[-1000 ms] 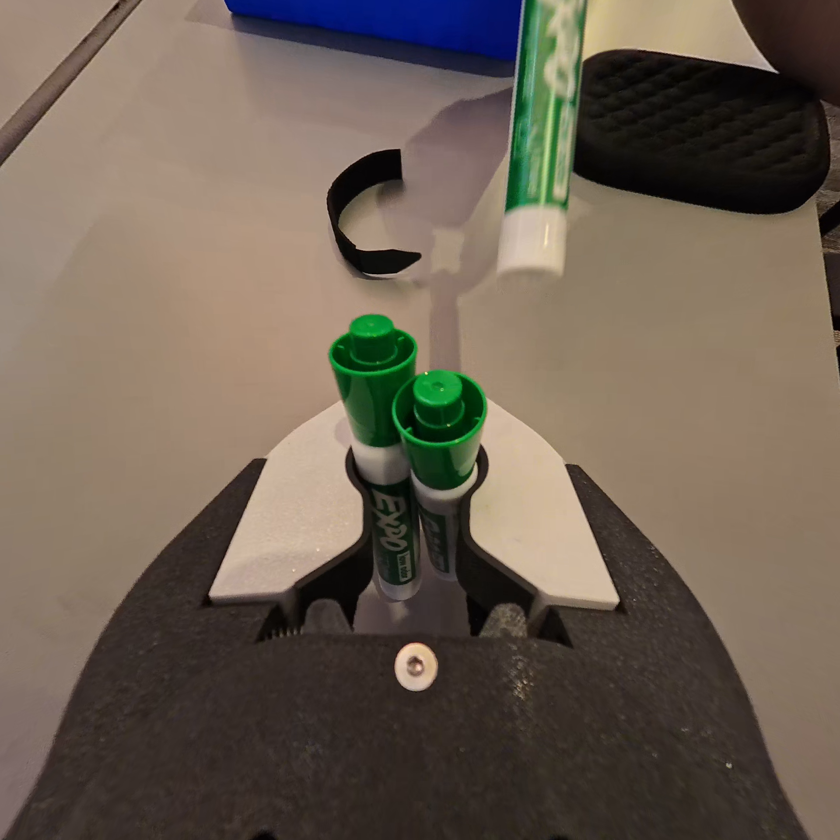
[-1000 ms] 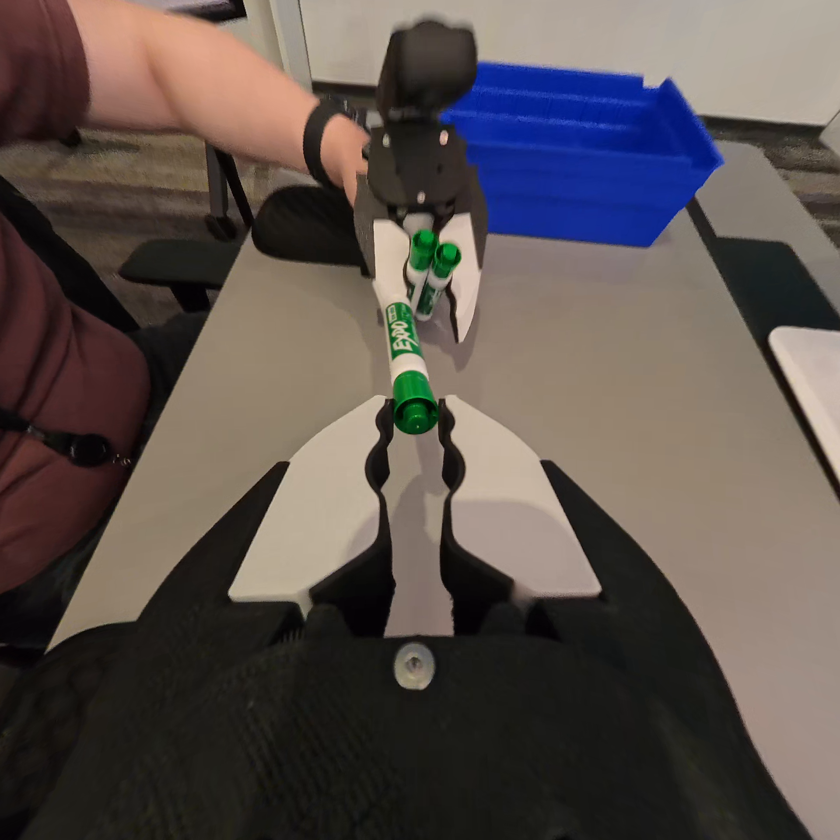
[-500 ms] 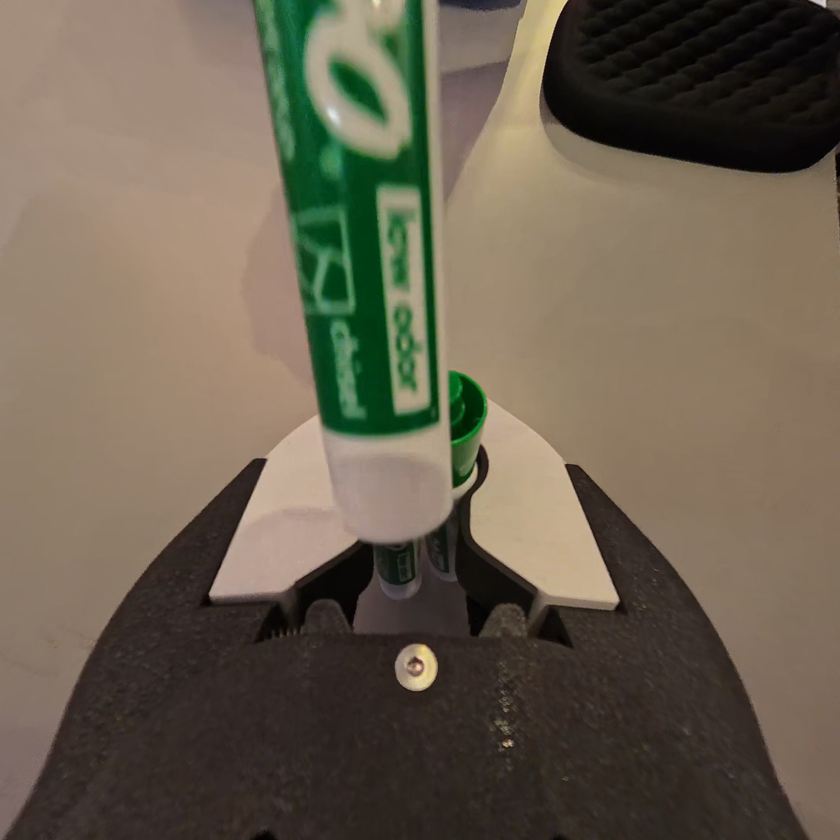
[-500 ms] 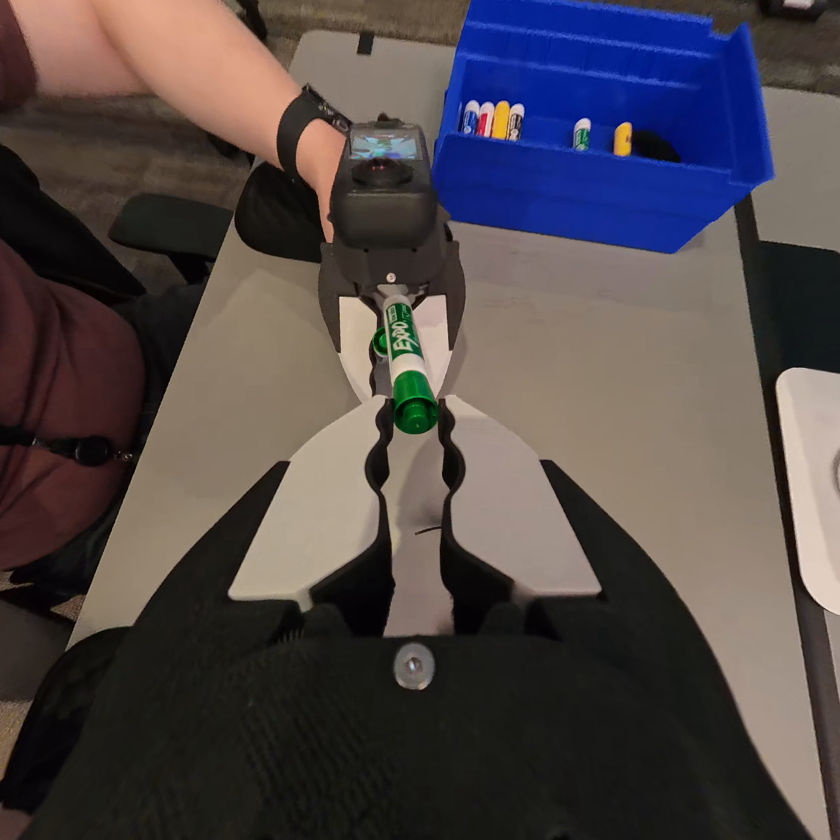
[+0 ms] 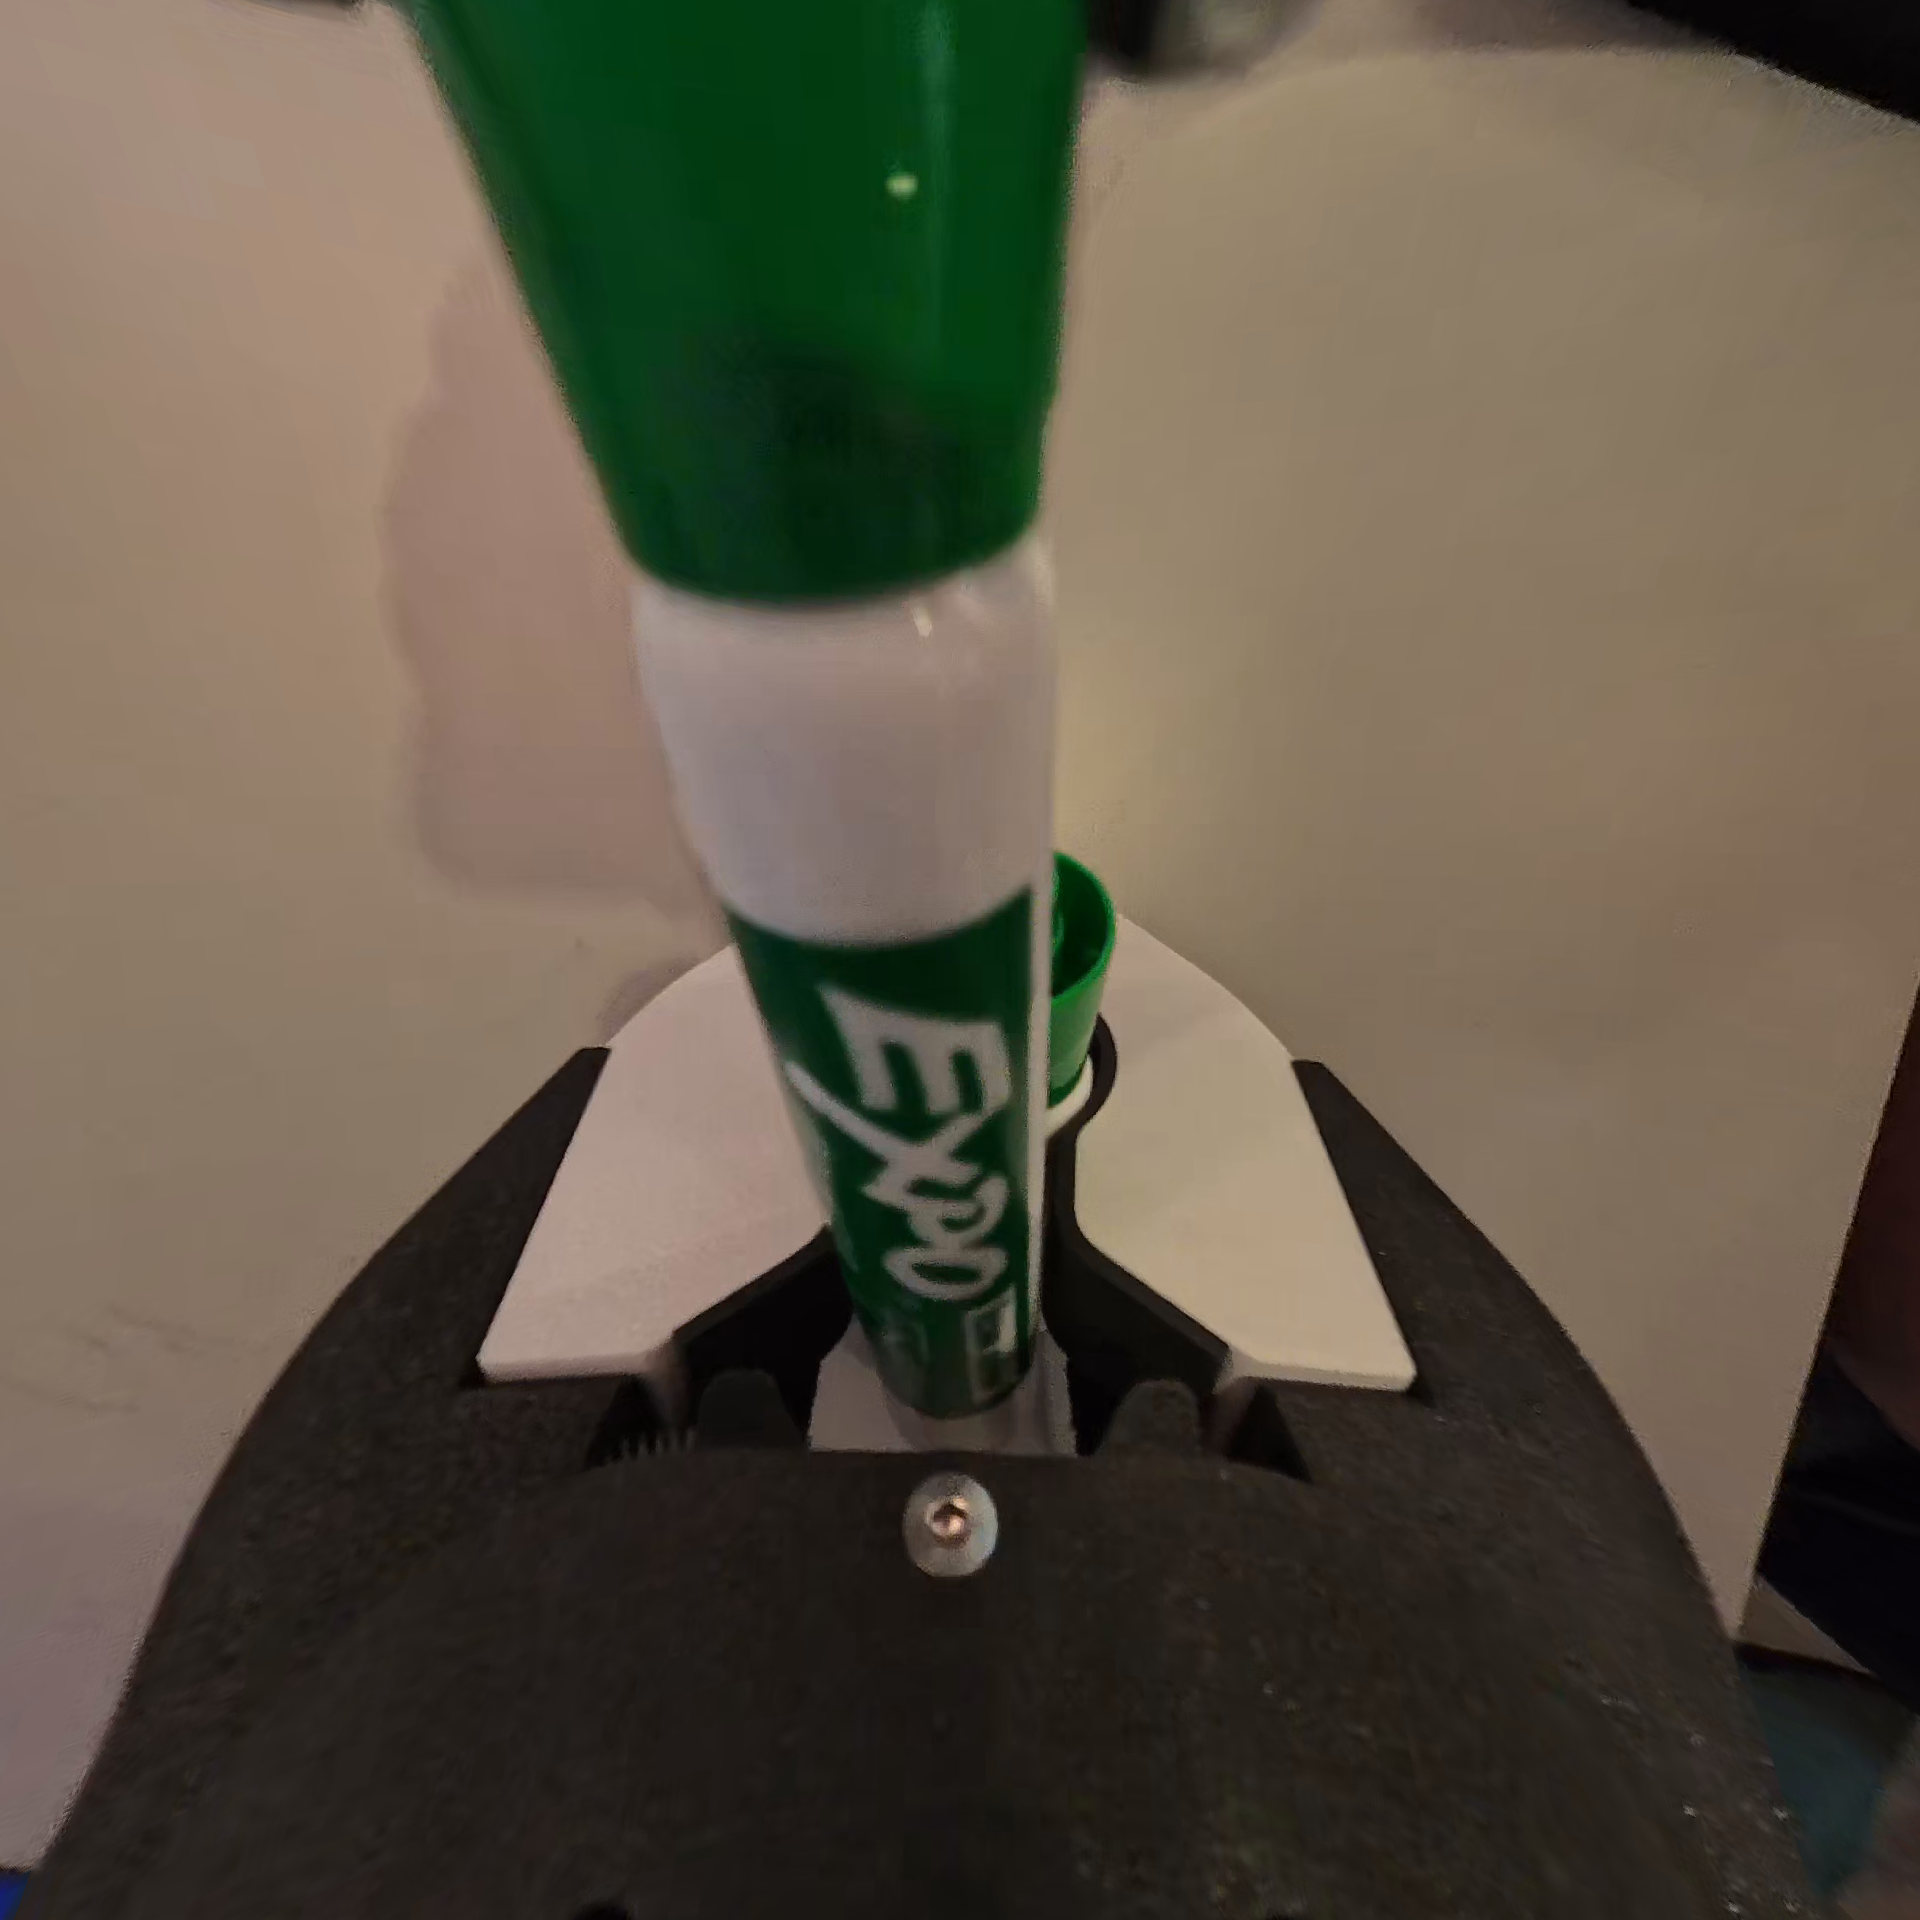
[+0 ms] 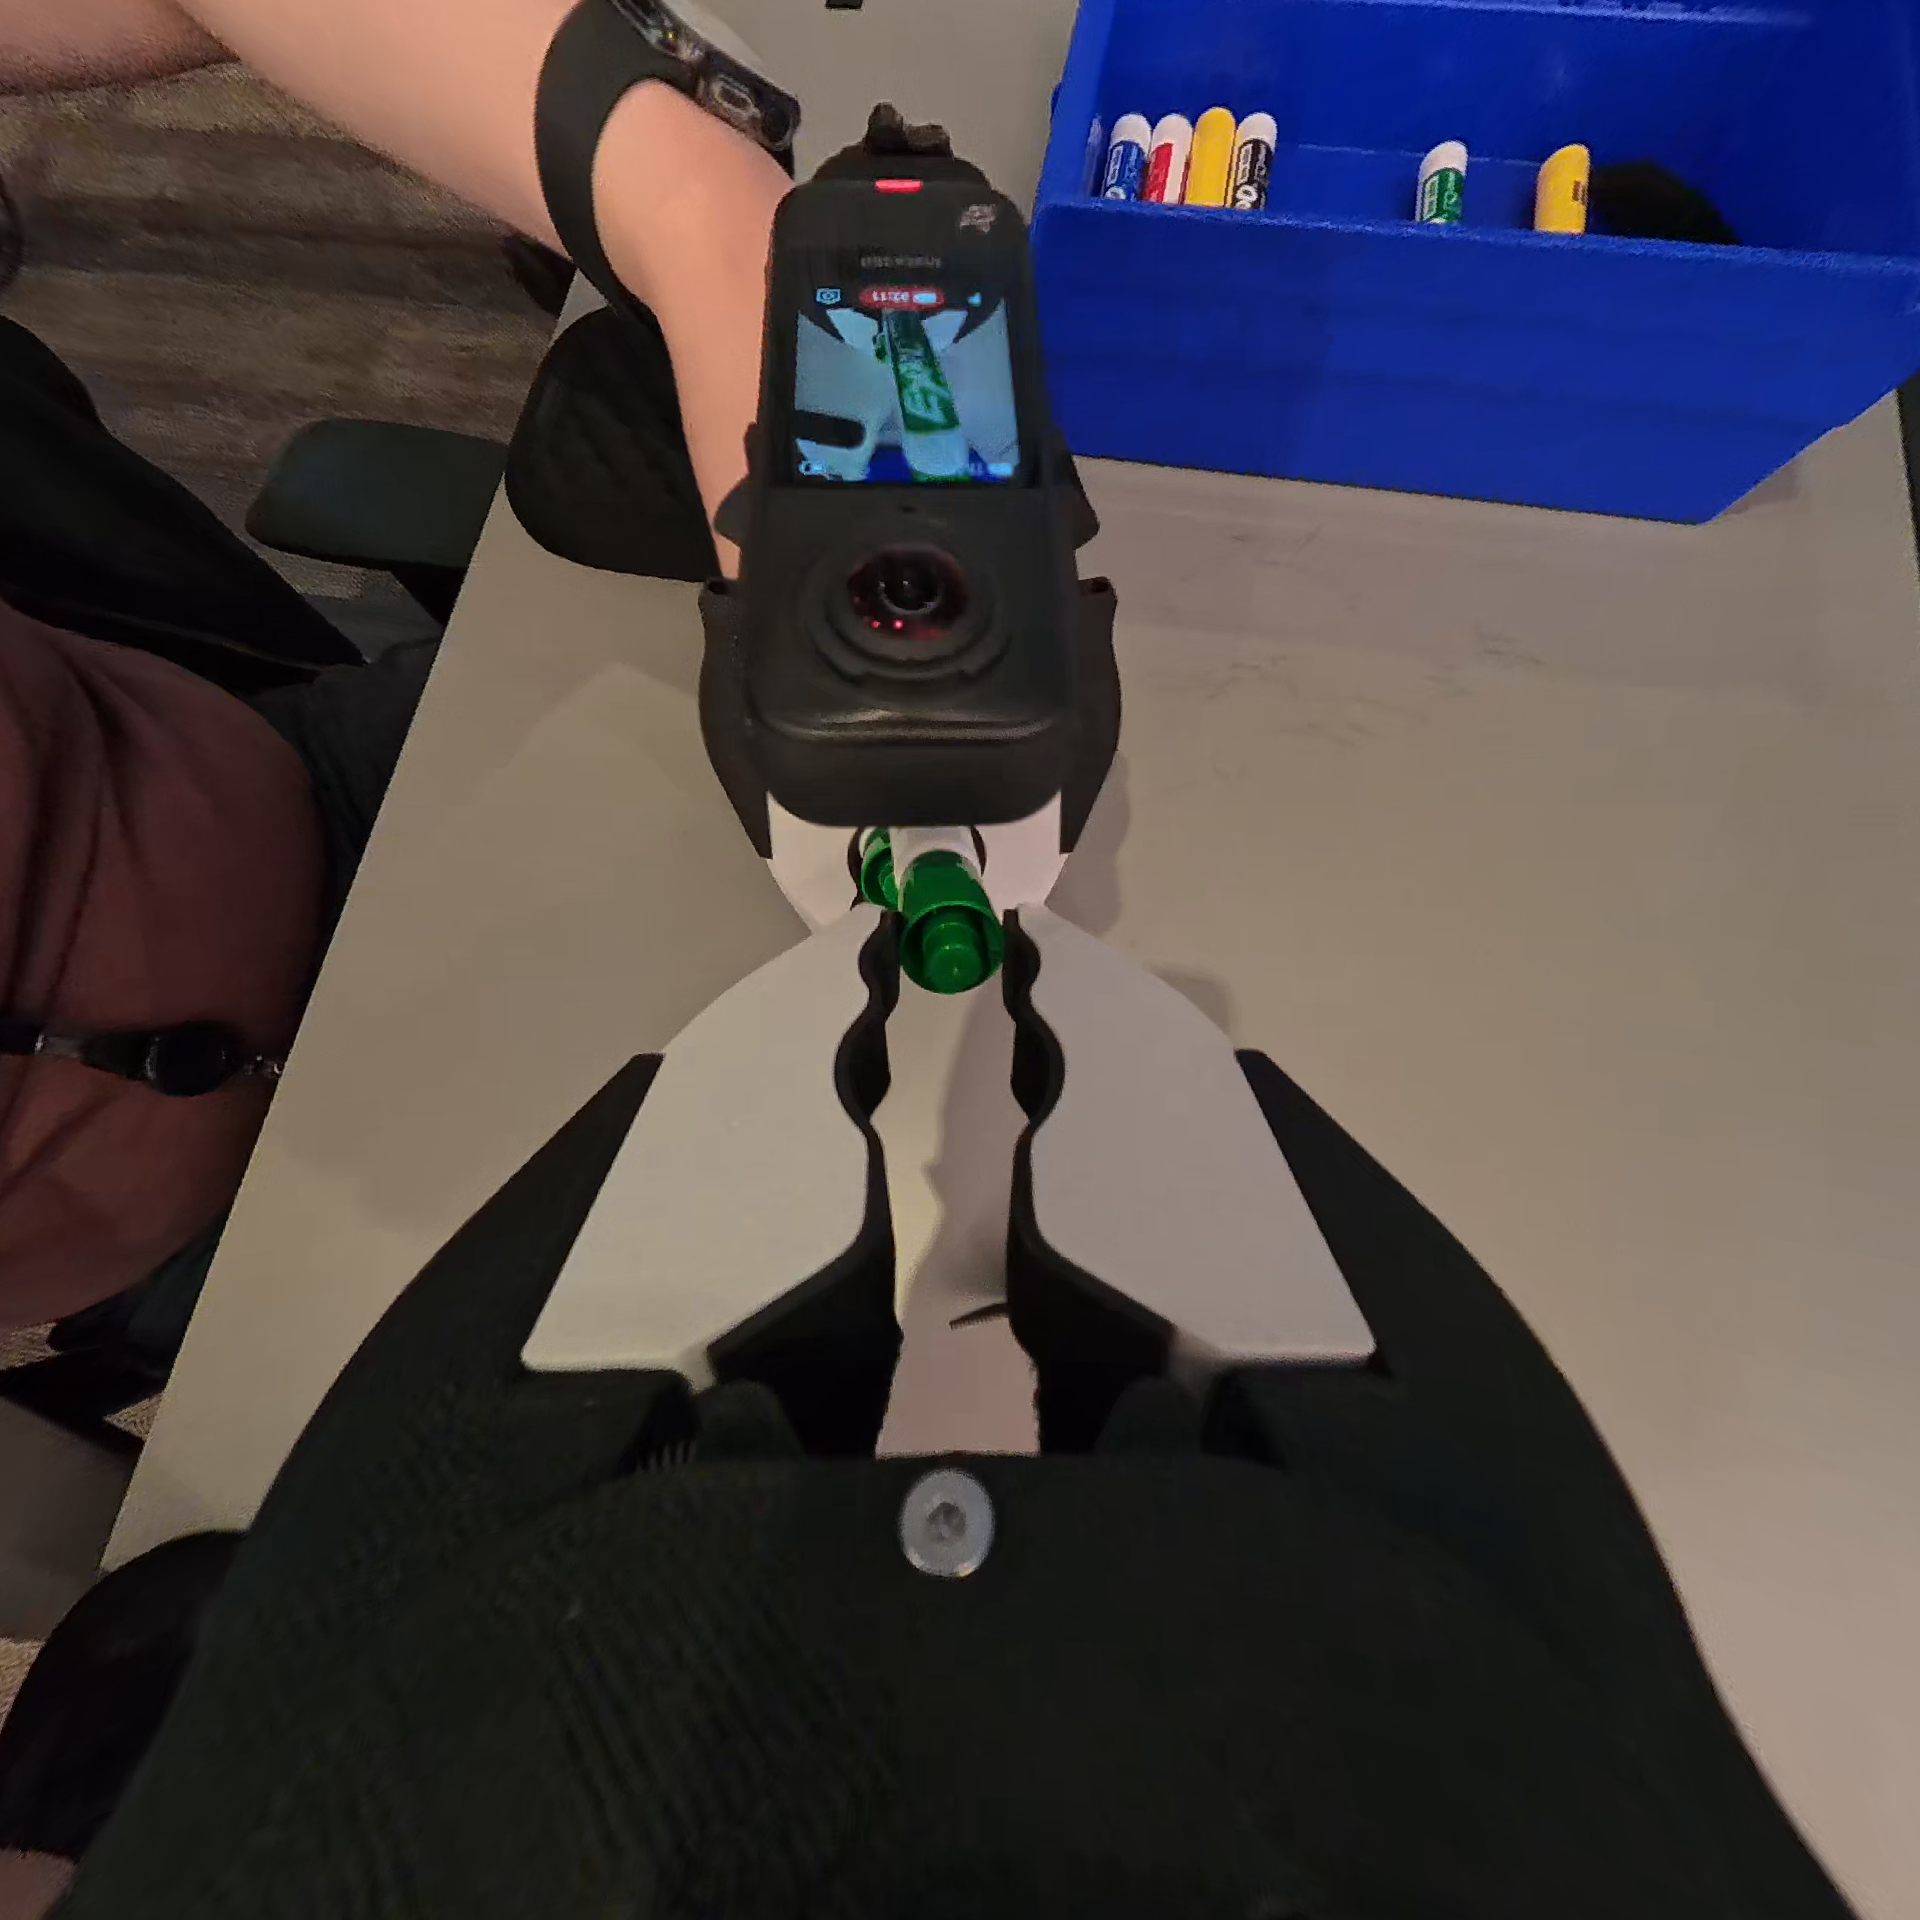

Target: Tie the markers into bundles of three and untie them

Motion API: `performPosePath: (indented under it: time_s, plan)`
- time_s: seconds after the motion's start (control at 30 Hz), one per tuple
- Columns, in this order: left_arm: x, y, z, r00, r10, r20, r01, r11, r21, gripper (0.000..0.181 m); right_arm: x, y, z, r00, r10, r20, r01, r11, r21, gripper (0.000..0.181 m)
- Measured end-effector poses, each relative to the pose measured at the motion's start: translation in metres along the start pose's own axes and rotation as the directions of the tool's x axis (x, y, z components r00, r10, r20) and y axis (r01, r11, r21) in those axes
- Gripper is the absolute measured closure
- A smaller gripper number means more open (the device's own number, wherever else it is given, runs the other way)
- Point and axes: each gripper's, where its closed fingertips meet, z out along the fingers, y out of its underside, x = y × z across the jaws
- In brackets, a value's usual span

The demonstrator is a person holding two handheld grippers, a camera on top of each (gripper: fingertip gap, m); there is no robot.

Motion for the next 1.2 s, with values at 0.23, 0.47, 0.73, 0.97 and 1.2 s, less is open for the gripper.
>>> performPosePath:
  time_s: [0.23, 0.47, 0.73, 0.97, 1.2]
  plan:
    - [0.001, 0.004, 0.004, 0.999, -0.02, -0.037, 0.017, 0.998, -0.062, 0.141, 0.004, 0.008, 0.016, 0.995, 0.063, 0.084, -0.071, 0.993, 0.095, 0.161]
    - [0.001, 0.011, 0.005, 0.998, -0.035, -0.059, 0.028, 0.994, -0.109, 0.14, 0.006, 0.008, 0.02, 0.986, 0.093, 0.136, -0.117, 0.976, 0.181, 0.161]
    - [0.004, 0.001, 0.002, 0.995, -0.044, -0.091, 0.04, 0.998, -0.043, 0.141, 0.004, 0.007, 0.021, 0.989, 0.05, 0.139, -0.082, 0.969, 0.233, 0.161]
    - [0.004, 0.003, 0.003, 0.994, -0.041, -0.105, 0.035, 0.997, -0.062, 0.14, 0.006, 0.007, 0.022, 0.984, 0.061, 0.167, -0.104, 0.96, 0.262, 0.161]
    - [0.005, 0.004, 0.003, 0.993, -0.028, -0.114, 0.019, 0.997, -0.08, 0.14, 0.005, 0.006, 0.023, 0.986, 0.038, 0.163, -0.082, 0.959, 0.272, 0.161]
